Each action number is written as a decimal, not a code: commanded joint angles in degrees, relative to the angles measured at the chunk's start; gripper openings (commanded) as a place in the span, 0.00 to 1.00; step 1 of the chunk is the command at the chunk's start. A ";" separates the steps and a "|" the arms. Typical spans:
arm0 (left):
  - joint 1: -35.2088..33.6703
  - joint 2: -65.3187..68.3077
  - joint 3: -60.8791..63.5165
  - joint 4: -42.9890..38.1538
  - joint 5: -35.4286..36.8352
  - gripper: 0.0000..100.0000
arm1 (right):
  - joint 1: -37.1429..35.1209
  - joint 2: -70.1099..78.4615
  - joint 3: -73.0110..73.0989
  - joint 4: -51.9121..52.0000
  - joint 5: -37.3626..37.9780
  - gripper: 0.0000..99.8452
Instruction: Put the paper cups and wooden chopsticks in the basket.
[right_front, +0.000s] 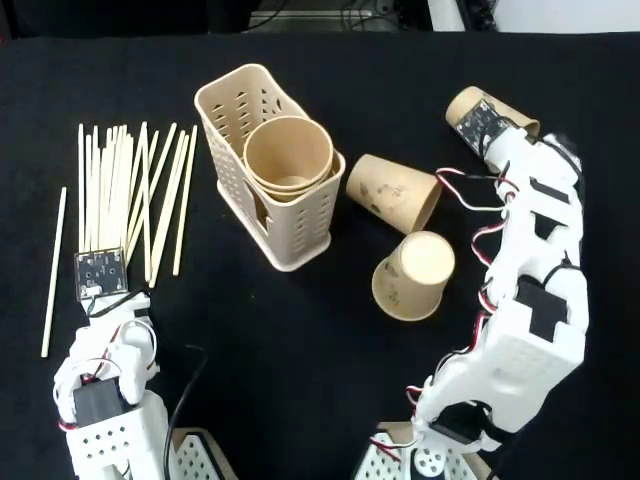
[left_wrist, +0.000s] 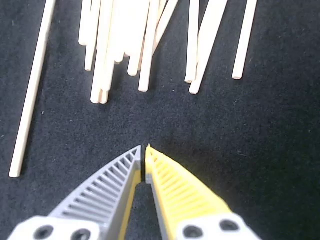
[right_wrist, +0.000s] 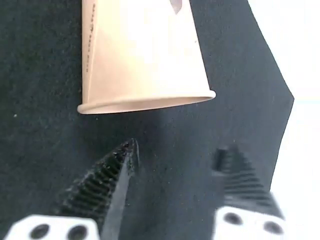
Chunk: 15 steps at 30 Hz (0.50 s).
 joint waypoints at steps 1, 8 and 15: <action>-0.40 -0.09 1.01 0.18 0.00 0.03 | -0.26 -0.31 -3.38 -1.23 -1.05 0.01; -0.40 -0.09 1.01 0.18 0.00 0.03 | 0.53 -4.62 1.71 0.18 -3.16 0.01; -0.40 -0.09 1.01 0.18 0.00 0.03 | 0.26 -16.75 2.42 16.44 -3.52 0.01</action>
